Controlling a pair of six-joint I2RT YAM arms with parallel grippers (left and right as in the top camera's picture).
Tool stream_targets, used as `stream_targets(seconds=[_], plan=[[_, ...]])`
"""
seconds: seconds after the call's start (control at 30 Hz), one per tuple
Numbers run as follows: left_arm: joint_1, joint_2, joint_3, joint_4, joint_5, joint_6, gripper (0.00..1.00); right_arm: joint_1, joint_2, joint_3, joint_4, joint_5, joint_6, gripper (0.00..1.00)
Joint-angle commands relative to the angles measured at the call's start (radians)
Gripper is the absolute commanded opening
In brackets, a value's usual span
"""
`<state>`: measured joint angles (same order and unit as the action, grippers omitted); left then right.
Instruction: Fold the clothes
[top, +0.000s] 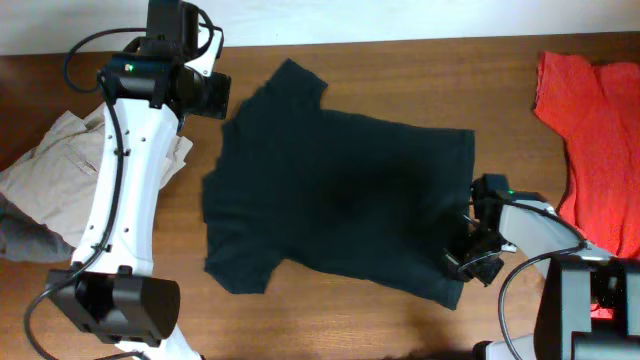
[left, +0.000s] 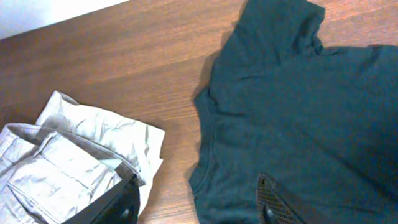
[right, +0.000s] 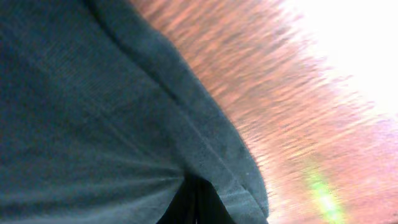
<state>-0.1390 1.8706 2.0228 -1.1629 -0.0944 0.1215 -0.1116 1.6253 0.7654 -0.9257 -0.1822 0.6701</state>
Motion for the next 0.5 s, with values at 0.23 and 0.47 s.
stream_targets(seconds=[0.23,0.47], plan=[[-0.003,0.0,0.005,0.002,0.001,-0.024,0.76,-0.085,-0.03,0.003,0.008,0.128,-0.062,0.16],[-0.003,0.013,0.005,0.041,0.029,-0.023,0.81,-0.085,-0.231,0.084,0.002,-0.035,-0.143,0.66]])
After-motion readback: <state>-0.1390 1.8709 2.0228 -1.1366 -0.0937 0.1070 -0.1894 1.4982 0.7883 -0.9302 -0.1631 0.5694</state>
